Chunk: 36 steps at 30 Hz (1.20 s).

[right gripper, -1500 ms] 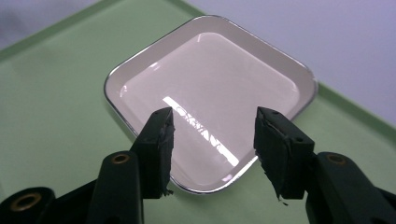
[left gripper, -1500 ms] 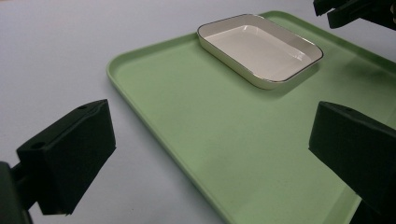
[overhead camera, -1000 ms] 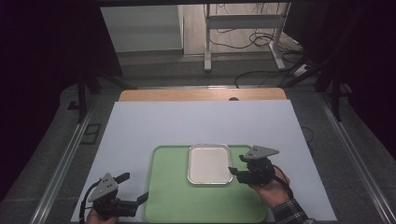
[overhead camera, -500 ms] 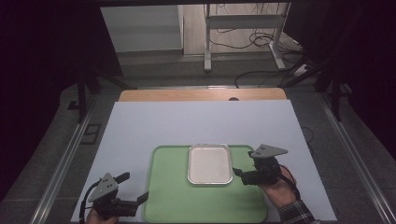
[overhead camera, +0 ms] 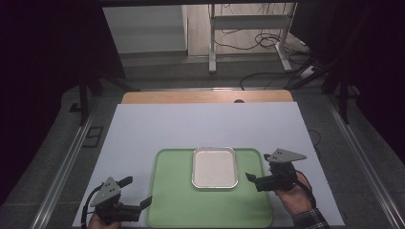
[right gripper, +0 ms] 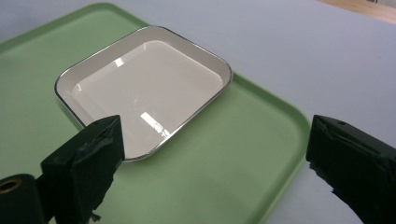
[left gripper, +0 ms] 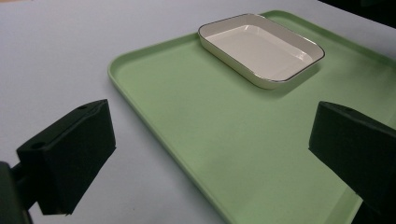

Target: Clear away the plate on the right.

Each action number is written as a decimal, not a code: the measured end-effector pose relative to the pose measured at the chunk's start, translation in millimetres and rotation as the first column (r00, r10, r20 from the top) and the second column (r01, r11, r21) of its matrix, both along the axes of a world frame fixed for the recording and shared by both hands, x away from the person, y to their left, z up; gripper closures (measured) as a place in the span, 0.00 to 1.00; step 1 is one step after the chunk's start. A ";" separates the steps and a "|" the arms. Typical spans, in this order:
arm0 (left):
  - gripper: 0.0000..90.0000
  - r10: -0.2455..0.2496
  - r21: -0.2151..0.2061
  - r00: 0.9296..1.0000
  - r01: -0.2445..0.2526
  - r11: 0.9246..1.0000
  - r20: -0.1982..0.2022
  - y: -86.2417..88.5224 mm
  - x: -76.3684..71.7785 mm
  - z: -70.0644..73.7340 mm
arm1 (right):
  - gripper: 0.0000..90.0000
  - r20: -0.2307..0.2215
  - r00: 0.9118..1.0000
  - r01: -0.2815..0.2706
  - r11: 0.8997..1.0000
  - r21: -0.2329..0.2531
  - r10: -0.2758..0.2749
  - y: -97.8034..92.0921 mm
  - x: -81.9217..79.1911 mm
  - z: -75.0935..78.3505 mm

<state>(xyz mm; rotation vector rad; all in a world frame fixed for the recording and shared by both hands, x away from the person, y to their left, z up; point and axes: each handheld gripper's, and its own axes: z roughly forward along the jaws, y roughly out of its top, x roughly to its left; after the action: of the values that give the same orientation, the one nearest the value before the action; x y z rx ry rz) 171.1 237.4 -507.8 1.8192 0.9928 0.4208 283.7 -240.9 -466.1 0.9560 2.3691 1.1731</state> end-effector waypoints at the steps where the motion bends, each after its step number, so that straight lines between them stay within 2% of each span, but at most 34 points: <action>1: 0.00 0.000 0.000 1.000 0.000 1.000 0.000 0.0 0.0 0.0 | 0.04 0.006 1.000 0.000 1.000 0.000 0.000 -2.0 -0.5 0.0; 5: 0.00 0.001 -0.001 1.000 -0.001 1.000 -0.001 0.2 -0.1 -0.1 | 0.03 -0.008 1.000 0.019 1.000 0.003 -0.019 -10.5 -2.5 0.3; 16: 0.00 0.004 -0.006 1.000 -0.004 1.000 -0.003 0.5 0.1 -0.2 | 0.00 0.044 0.997 0.066 0.998 0.007 -0.066 -36.8 -13.4 3.5; 28: 0.00 0.005 -0.005 1.000 -0.005 1.000 -0.003 0.3 0.2 -0.2 | 0.00 0.064 0.991 0.116 0.993 0.004 -0.116 -60.2 -27.1 3.6; 35: 0.00 0.005 -0.003 1.000 -0.005 1.000 -0.002 0.2 0.0 -0.2 | 0.00 0.026 0.986 0.164 0.986 0.000 -0.164 -70.2 -35.4 -5.4; 36: 0.00 0.006 -0.003 1.000 -0.006 1.000 -0.003 0.2 -0.1 -0.2 | 0.00 0.007 0.986 0.168 0.986 -0.006 -0.168 -72.1 -37.0 -8.5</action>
<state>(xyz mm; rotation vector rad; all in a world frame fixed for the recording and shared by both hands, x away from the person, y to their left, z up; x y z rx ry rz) 171.0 237.7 -508.0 1.8146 1.0003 0.4203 246.7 -313.0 -474.6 1.1234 2.2357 1.1015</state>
